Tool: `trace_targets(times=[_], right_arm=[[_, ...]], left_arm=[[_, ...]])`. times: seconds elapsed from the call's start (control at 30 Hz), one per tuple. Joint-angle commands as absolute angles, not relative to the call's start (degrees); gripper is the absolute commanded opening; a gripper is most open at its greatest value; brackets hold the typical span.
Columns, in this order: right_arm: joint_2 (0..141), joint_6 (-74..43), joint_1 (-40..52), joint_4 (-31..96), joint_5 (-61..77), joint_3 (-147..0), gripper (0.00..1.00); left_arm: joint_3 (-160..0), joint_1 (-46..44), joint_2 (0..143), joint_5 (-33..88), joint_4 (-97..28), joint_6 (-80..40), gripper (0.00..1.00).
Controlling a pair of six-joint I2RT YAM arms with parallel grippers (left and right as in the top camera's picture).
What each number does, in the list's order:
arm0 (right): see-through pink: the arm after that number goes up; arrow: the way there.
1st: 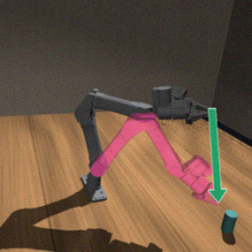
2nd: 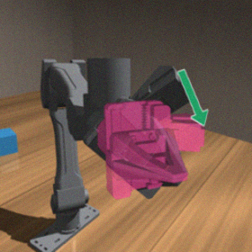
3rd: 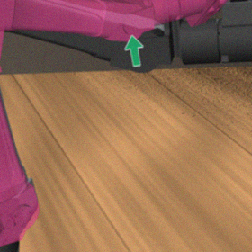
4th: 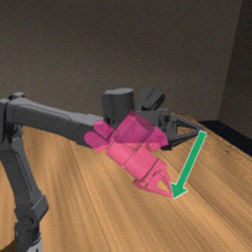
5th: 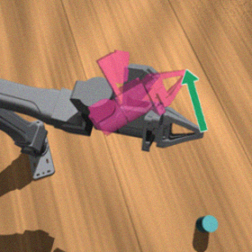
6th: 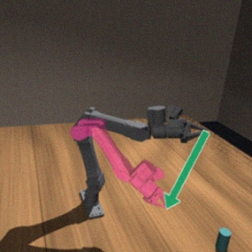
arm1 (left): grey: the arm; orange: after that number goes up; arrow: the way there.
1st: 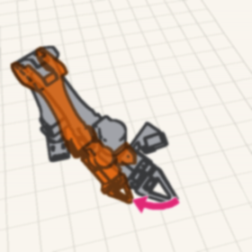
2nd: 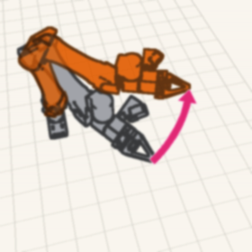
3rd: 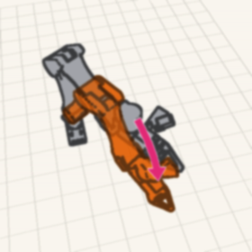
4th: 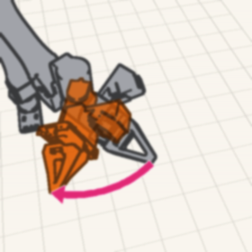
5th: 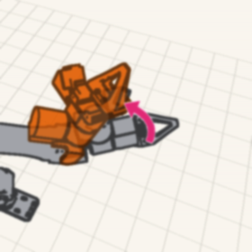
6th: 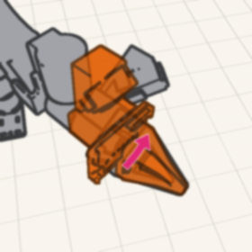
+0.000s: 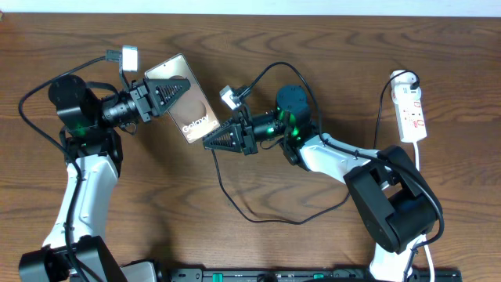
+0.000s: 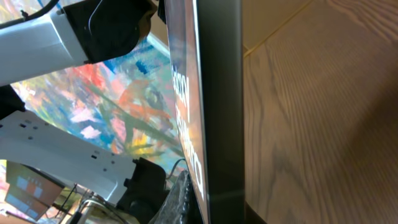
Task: Plug charger to phone and switch on socket
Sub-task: 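Push the plug into the phone's port with the right gripper, then release the plug and raise the right gripper away from the phone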
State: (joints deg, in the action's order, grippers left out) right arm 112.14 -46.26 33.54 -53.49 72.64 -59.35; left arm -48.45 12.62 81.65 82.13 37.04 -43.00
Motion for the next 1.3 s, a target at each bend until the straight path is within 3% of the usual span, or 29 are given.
trace_targets(times=[0.0,0.27,0.5,0.6,0.63,0.73,0.77,1.07,1.27], right_arm=[[111.66,-46.26,32.56,-54.63,64.23,-61.23,0.09],[111.66,-46.26,32.56,-54.63,64.55,-61.23,0.15],[111.66,-46.26,32.56,-54.63,64.88,-61.23,0.31],[111.66,-46.26,32.56,-54.63,64.88,-61.23,0.5],[111.66,-46.26,32.56,-54.63,64.9,-61.23,0.63],[111.66,-46.26,32.56,-54.63,64.97,-61.23,0.86],[111.66,-46.28,32.56,-54.63,65.06,-61.23,0.99],[111.66,-46.5,32.47,-54.68,65.04,-61.23,0.99],[111.66,-53.67,31.14,-60.14,65.17,-61.23,0.99]], left_arm=[[-46.83,10.41,81.23,90.06,36.29,-43.48,0.07],[-46.83,10.57,81.23,90.04,36.29,-43.48,0.07],[-46.83,10.7,81.23,90.04,36.29,-43.48,0.07],[-46.83,10.7,81.23,90.04,36.29,-43.46,0.07],[-46.83,10.7,81.23,90.04,36.29,-43.27,0.07],[-46.83,10.7,81.23,90.04,36.32,-43.27,0.07],[-46.83,10.7,81.23,90.06,36.29,-43.27,0.07],[-46.83,10.7,81.23,90.06,36.29,-42.59,0.08],[-46.78,10.7,81.23,90.06,36.25,-41.28,0.07]])
